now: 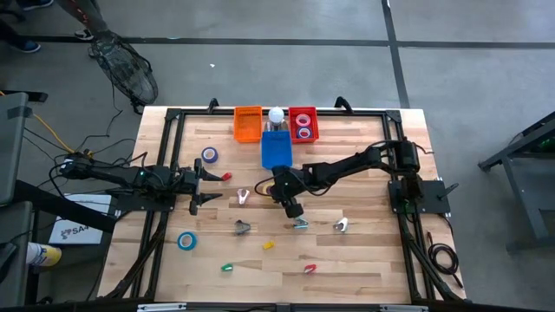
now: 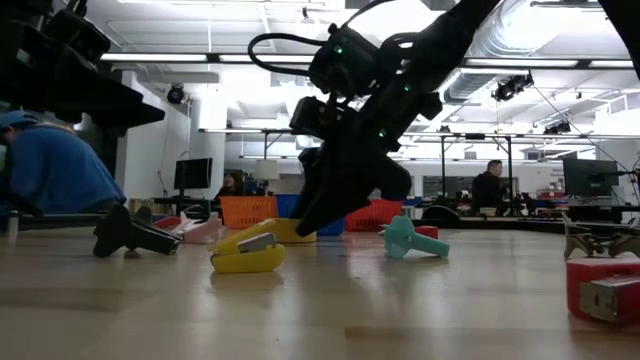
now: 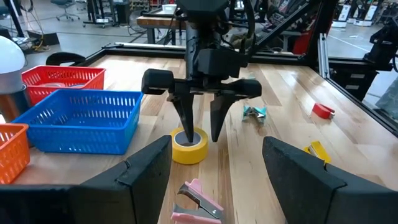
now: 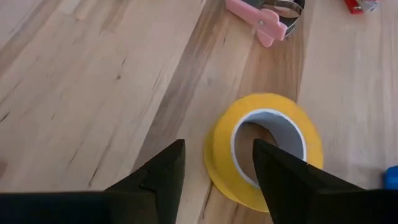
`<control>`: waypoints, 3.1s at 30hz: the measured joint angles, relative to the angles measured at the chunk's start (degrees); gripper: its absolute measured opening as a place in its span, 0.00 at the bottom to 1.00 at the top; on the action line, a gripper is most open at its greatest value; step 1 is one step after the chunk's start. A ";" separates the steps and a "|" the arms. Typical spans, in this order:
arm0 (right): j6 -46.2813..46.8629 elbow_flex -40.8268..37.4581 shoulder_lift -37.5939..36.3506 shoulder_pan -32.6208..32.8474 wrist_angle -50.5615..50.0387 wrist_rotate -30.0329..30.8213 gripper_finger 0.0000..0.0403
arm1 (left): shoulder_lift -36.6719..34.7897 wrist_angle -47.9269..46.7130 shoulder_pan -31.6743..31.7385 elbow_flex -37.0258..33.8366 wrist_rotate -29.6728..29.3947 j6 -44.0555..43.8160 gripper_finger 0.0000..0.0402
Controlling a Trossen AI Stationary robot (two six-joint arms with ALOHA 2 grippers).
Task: Pick and place Stapler, Stapler remover, tape
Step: Put the yellow tape into the red basket
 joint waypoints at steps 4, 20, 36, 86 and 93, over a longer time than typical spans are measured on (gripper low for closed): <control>0.01 0.00 -0.06 0.00 -0.42 0.77 0.34 | 0.00 0.00 0.00 0.00 0.00 0.00 0.61; 6.12 -0.11 -3.81 0.02 -8.41 4.36 0.07 | 0.00 0.00 0.01 0.00 0.00 -0.02 0.61; 9.36 -0.04 -24.70 -10.72 -30.31 10.99 0.08 | -0.02 -0.02 0.00 0.00 0.00 0.00 0.61; 22.16 0.00 -5.22 -37.65 -0.10 3.42 0.10 | -0.02 0.00 0.01 0.00 0.00 0.00 0.61; 22.16 0.00 -5.14 -37.66 0.14 3.49 0.13 | -0.02 0.00 0.00 0.00 0.00 0.00 0.61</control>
